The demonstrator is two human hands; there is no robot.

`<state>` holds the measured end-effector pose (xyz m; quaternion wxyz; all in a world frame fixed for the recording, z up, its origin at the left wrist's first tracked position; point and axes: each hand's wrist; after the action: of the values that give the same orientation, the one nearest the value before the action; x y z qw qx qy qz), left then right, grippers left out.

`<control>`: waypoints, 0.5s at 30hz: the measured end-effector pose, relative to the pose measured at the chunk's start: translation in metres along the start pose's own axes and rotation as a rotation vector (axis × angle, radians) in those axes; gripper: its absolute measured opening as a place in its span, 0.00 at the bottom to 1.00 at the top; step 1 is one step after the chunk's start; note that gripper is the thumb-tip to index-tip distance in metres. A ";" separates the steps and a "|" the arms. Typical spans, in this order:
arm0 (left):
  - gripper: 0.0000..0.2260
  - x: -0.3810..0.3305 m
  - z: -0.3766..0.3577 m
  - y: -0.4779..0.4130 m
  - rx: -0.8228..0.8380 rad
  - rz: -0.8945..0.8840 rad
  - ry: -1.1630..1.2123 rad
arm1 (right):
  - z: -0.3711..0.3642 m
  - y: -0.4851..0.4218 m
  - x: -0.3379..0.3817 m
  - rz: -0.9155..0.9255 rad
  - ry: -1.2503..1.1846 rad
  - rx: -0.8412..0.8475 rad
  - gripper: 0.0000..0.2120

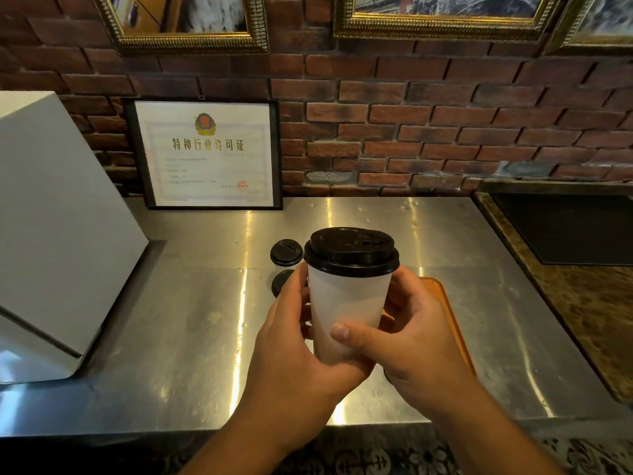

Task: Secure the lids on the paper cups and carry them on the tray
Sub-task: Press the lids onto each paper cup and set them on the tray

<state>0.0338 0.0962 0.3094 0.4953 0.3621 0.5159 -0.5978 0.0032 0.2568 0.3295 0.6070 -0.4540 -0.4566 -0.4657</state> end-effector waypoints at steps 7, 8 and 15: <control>0.47 -0.002 0.001 -0.002 0.011 -0.007 0.003 | 0.001 0.004 0.001 -0.016 -0.027 0.029 0.35; 0.48 -0.002 0.000 -0.001 0.015 -0.003 0.001 | 0.001 0.005 0.001 -0.017 -0.026 0.019 0.36; 0.49 -0.001 -0.002 0.001 0.012 0.009 0.010 | 0.000 0.007 0.006 -0.024 -0.025 -0.014 0.40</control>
<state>0.0351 0.0984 0.3100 0.4932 0.3704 0.5134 -0.5967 0.0108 0.2567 0.3340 0.5924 -0.4585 -0.4664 -0.4705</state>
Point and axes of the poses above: each hand's wrist, its own y-axis away from the middle knuckle, its own z-axis out of the back of the hand, x = y × z, and after that the axes turned 11 degrees about y, right-handed
